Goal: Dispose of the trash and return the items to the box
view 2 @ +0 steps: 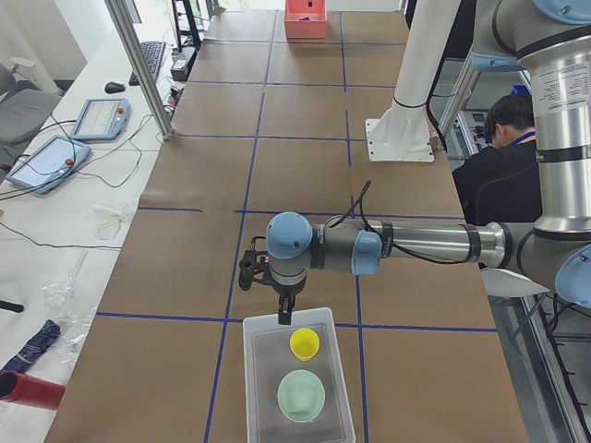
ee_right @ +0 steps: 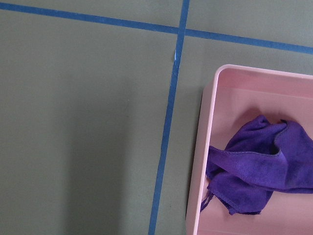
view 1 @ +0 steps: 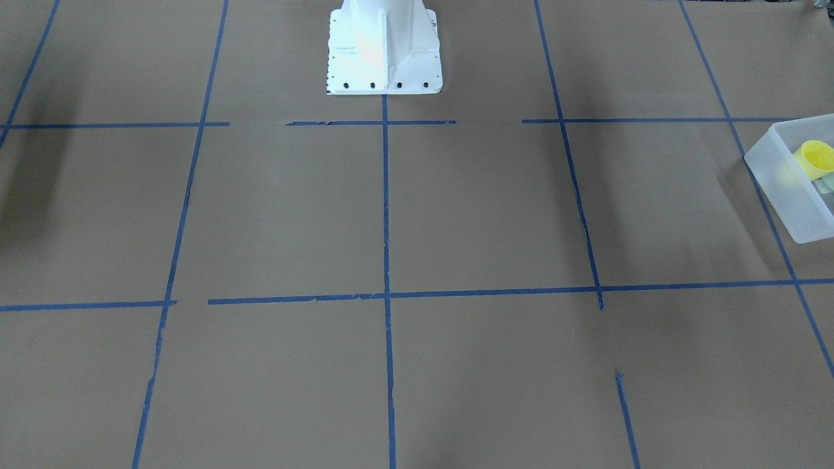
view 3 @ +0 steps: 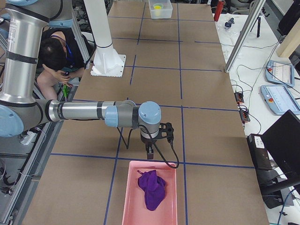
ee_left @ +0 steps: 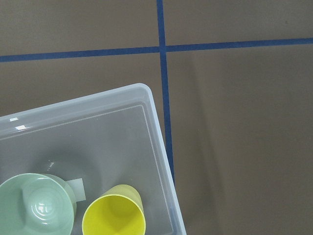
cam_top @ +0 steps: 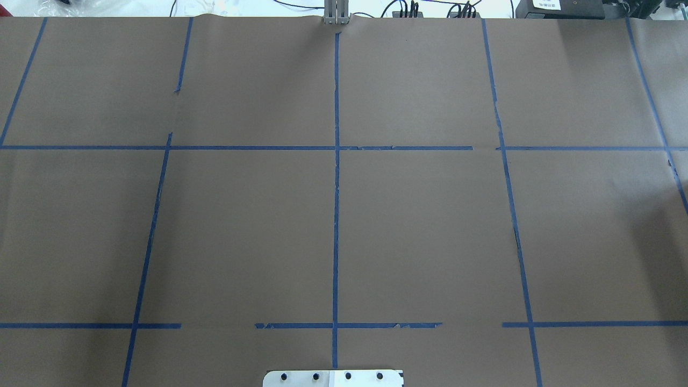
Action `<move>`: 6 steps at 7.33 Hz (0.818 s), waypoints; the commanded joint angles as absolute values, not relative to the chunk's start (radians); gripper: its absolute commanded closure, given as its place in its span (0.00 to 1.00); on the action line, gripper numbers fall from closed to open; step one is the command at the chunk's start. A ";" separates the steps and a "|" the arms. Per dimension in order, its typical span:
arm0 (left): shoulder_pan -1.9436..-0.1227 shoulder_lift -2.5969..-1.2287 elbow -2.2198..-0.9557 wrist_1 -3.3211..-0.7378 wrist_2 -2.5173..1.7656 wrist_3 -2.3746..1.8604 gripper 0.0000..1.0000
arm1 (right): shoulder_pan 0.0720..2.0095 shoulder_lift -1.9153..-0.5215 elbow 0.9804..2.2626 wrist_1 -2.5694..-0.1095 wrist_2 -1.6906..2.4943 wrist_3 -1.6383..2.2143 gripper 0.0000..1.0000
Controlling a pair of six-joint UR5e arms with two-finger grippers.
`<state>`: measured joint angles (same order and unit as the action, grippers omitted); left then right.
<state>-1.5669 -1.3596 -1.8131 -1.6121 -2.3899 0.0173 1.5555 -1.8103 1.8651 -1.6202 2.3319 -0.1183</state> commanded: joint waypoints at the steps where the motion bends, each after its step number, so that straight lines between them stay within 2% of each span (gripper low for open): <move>1: -1.569 -1.362 -1.815 -1.612 -2.390 0.017 0.00 | 1.555 -1.810 1.868 -1.620 2.330 -0.120 0.00; 6: -1.571 -1.370 -1.827 -1.612 -2.390 0.017 0.00 | 1.557 -1.812 1.875 -1.612 2.335 -0.118 0.00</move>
